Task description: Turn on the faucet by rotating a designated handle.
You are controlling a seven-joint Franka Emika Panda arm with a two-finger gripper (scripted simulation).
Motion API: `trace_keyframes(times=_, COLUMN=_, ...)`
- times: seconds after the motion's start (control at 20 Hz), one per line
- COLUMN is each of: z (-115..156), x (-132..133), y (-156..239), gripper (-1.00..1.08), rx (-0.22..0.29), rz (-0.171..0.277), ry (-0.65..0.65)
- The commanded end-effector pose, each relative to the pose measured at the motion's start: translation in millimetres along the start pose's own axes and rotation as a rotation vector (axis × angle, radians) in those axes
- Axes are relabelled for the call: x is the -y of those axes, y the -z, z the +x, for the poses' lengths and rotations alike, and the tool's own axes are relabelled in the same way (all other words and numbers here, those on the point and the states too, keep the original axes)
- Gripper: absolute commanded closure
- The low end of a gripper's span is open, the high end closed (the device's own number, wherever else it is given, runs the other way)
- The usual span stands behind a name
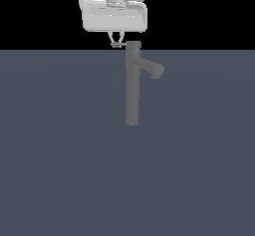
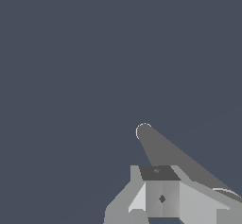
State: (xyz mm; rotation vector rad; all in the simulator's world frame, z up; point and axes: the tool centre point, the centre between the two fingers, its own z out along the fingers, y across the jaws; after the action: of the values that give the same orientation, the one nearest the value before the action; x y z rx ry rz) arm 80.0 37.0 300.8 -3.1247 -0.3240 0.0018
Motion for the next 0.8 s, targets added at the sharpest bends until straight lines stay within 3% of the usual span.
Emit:
trace_keyframes(times=0.0, z=1, x=0, y=0, gripper=1.08, rx=-0.001, rz=0.000, ry=0.000)
trace_keyframes(times=0.75, z=-37, x=11, y=0, gripper=1.08, rx=-0.001, rz=0.000, ry=0.001)
